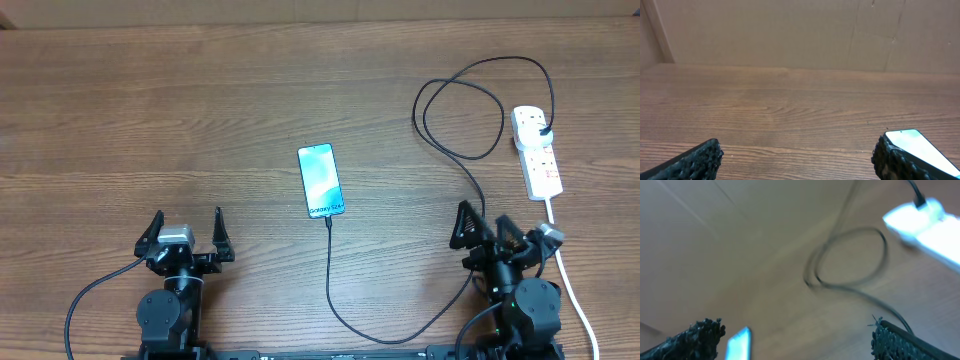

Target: Plug charger to phone and switch on socket

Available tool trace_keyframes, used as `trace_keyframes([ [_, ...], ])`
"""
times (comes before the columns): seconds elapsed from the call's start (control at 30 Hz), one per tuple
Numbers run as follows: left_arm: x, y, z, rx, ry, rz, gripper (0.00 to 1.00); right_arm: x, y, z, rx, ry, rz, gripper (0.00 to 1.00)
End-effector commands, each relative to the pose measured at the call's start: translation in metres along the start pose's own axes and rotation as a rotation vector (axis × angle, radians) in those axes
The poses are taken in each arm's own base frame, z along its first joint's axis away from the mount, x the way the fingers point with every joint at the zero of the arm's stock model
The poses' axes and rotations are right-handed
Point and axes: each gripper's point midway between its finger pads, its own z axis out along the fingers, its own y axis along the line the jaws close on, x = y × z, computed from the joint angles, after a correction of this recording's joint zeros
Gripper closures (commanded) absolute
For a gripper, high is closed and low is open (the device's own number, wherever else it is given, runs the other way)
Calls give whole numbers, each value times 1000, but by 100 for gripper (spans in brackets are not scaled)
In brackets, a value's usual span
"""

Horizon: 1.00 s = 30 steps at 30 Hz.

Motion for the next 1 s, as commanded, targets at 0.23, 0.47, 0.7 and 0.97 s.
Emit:
trace_keyframes([
  [0.23, -2, 1, -1, -1, -10, 14, 0, -21, 13, 6, -104, -165, 11, 0],
  [0.47, -2, 1, -1, -2, -10, 14, 1, -27, 18, 5, -139, -207, 15, 0],
  [0.7, -2, 1, -1, -2, -10, 14, 0, -5, 2, 10, -72, -116, 5, 0],
  [0.97, -2, 1, -1, -2, -10, 14, 0, -6, 1, 10, -67, -120, 4, 0],
])
